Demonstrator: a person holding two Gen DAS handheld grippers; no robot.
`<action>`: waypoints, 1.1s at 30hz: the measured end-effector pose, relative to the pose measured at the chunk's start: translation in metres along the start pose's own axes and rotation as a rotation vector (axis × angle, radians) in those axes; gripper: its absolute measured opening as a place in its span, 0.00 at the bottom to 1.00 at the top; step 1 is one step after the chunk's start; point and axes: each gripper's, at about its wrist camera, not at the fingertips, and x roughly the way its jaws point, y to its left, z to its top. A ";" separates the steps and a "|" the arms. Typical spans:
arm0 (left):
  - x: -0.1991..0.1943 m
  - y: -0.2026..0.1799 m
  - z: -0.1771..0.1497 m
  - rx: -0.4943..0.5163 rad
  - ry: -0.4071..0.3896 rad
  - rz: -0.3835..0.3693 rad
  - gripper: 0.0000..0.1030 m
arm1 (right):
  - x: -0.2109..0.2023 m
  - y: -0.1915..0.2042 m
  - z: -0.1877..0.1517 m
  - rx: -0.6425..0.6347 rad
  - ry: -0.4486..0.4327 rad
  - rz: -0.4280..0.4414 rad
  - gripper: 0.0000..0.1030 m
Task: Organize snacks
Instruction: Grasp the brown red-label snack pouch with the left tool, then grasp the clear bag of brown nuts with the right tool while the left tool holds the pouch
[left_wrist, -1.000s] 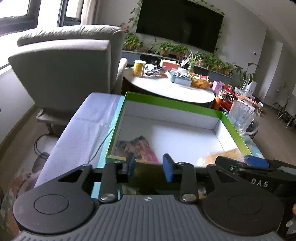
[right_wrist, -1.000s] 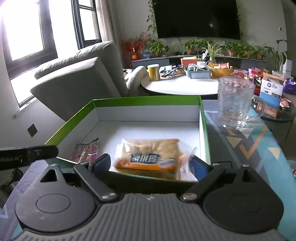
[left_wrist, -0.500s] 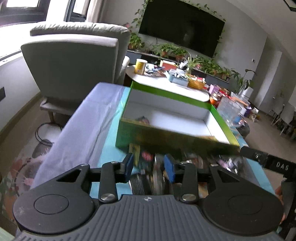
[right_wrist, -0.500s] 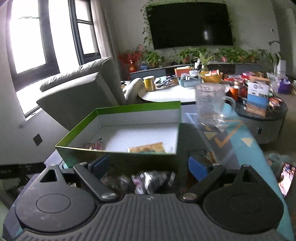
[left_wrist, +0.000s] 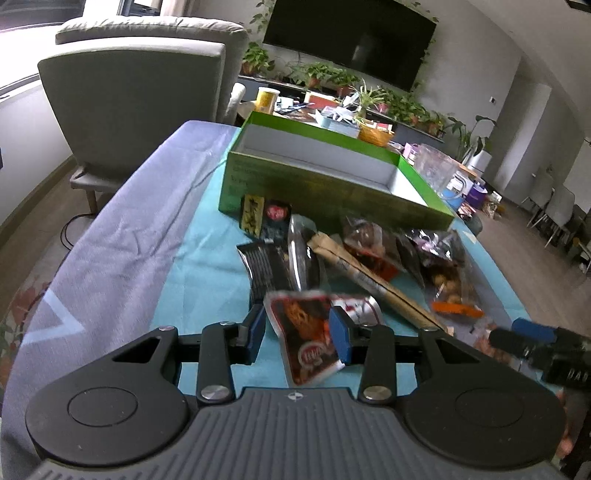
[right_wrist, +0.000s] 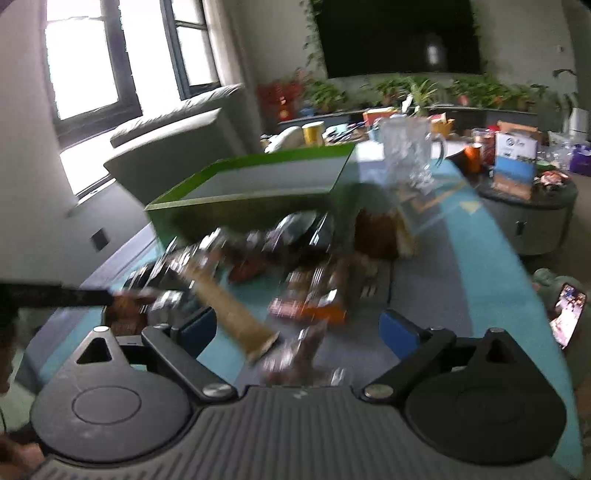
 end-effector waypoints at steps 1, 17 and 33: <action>0.000 -0.001 -0.002 0.001 0.004 0.000 0.35 | 0.000 0.001 -0.004 -0.003 0.008 0.003 0.53; -0.003 -0.004 -0.016 0.014 0.041 -0.058 0.04 | 0.009 0.023 -0.029 -0.086 0.064 -0.032 0.54; -0.049 -0.027 -0.009 0.091 -0.107 -0.092 0.00 | -0.006 0.015 -0.032 -0.033 0.001 -0.053 0.52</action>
